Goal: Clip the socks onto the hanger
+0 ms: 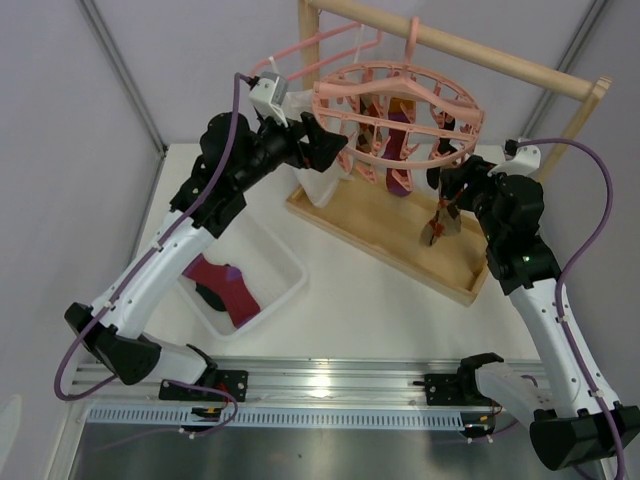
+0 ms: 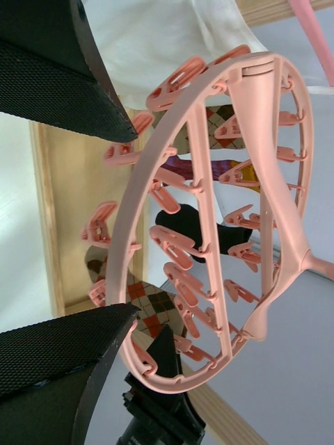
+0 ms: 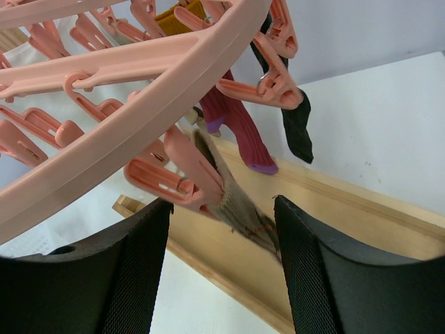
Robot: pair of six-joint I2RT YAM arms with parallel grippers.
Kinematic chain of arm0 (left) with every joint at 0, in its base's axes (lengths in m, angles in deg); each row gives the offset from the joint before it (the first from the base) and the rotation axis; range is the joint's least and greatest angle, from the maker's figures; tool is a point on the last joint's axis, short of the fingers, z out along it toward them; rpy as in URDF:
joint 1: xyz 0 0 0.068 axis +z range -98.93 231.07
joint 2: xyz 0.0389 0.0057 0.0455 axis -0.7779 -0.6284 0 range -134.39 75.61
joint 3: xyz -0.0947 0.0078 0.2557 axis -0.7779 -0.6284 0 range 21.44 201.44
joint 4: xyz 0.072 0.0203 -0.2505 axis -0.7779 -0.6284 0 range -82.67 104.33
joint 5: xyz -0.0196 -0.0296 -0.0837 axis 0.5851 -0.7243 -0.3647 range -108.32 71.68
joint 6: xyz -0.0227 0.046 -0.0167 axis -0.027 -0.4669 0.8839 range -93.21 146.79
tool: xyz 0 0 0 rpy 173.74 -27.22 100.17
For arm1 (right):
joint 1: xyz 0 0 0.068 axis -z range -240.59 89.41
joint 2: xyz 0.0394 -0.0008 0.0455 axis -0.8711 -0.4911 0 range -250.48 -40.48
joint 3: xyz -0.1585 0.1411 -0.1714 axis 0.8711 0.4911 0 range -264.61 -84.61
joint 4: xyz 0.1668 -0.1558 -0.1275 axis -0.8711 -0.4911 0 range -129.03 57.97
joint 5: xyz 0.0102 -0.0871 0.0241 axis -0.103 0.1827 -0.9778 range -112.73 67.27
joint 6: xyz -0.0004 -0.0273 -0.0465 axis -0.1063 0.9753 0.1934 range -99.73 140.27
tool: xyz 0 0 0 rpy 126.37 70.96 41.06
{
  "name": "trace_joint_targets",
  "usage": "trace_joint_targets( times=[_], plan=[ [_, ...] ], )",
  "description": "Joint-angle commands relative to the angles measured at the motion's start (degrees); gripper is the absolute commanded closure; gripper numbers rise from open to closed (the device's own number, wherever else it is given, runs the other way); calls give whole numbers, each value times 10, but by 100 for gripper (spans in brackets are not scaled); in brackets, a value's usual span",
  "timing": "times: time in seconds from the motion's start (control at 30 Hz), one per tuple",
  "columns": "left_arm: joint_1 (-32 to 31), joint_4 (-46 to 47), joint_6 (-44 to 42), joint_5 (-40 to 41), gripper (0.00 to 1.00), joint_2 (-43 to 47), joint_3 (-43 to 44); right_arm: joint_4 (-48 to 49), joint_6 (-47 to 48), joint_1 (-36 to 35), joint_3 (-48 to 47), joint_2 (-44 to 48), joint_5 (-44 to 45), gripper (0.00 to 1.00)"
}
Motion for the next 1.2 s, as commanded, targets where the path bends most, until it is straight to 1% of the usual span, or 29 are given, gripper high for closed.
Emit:
trace_joint_targets(
  times=[0.0, 0.27, 0.47, 0.6, 0.73, 0.87, 0.93, 1.17],
  plan=[
    [3, 21, 16, 13, 1, -21, 41, 17, -4, 6, -8, 5, 4, 36],
    [3, 16, 34, 0, 1, -50, 63, -8, 7, 6, -21, 27, -15, 35],
    [-2, 12, 49, -23, 1, -57, 72, -36, 20, 6, -25, 52, -61, 35],
    [-12, 12, 50, -27, 1, -54, 67, -46, 37, 6, -30, 74, -104, 35],
    [-28, 20, 52, -25, 0, -52, 57, -48, 54, 4, -39, 93, -169, 36],
    [-46, 22, 55, -20, 0, -53, 57, -49, 79, -18, -50, 98, -207, 37],
    [-53, 26, 56, -16, 1, -53, 56, -51, 89, -31, -53, 93, -211, 37],
    [-77, 37, 56, -7, 0, -48, 51, -54, 139, -87, -60, 66, -144, 35]
  ],
)
